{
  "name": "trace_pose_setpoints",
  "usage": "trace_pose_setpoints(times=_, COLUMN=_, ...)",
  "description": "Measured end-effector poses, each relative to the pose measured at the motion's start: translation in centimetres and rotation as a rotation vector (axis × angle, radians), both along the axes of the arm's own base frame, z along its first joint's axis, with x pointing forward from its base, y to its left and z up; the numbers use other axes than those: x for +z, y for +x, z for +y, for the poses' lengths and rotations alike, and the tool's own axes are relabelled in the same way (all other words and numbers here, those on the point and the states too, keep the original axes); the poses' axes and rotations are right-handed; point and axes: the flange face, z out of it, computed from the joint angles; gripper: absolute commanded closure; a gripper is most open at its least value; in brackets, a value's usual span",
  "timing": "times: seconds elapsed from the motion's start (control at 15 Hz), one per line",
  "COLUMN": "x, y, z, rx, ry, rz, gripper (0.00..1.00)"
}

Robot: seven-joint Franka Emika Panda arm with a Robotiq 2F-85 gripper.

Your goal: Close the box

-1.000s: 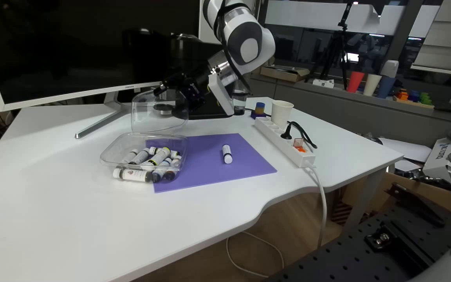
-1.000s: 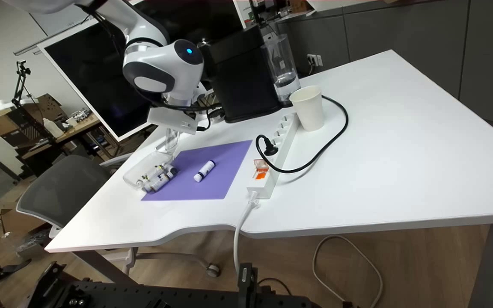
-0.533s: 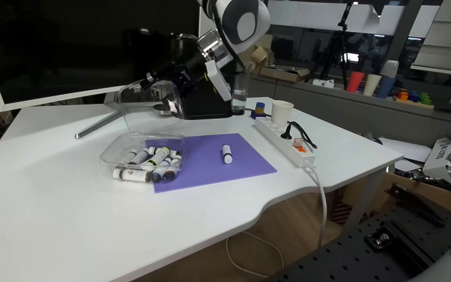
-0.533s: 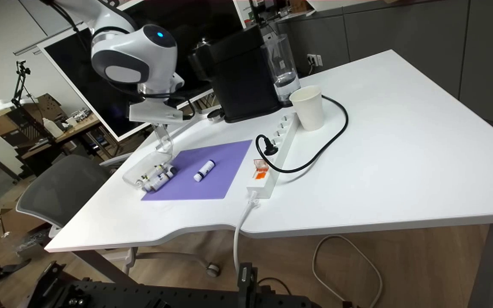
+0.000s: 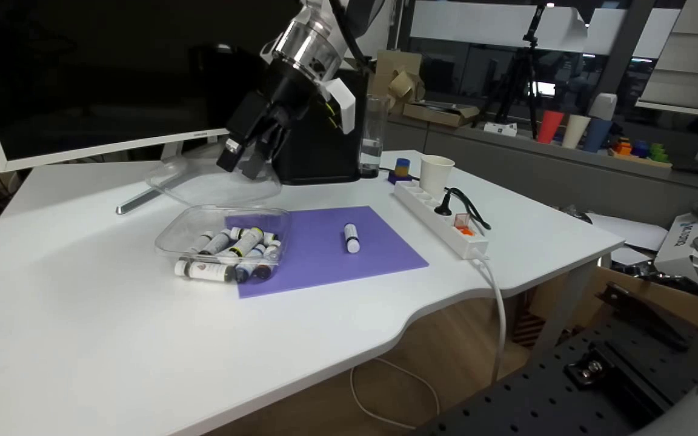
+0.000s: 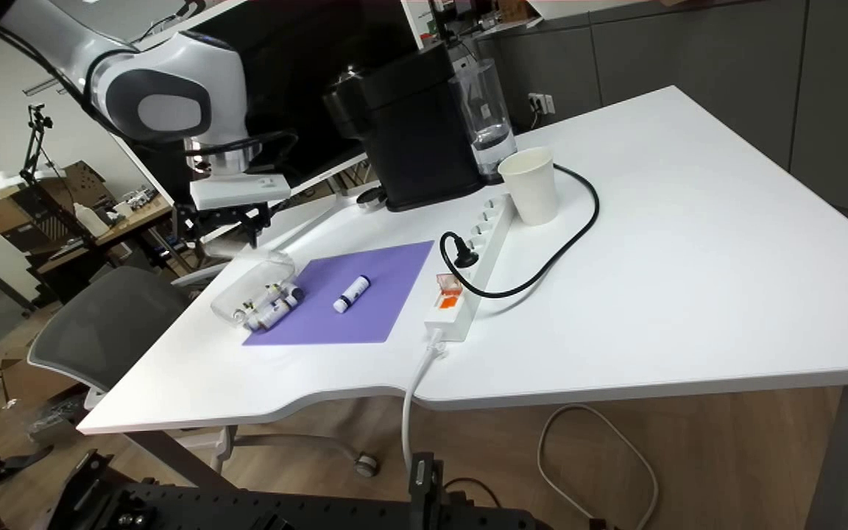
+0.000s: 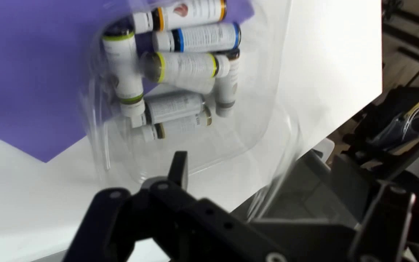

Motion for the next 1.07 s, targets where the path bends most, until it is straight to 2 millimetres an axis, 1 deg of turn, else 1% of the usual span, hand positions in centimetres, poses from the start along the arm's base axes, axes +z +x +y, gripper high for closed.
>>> trace_pose_setpoints(times=0.33, x=0.6, y=-1.9, z=2.4, rx=0.286, ry=-0.199, rz=0.050, gripper=0.00)
trace_pose_setpoints(times=0.53, x=1.3, y=-2.7, z=3.5, rx=0.356, ry=-0.279, rz=0.081, gripper=0.00)
trace_pose_setpoints(times=0.67, x=1.8, y=-2.8, z=3.8, rx=0.314, ry=-0.319, rz=0.110, gripper=0.00)
trace_pose_setpoints(times=1.07, x=3.5, y=-3.0, z=4.9, rx=0.043, ry=-0.407, rz=0.193, gripper=0.00)
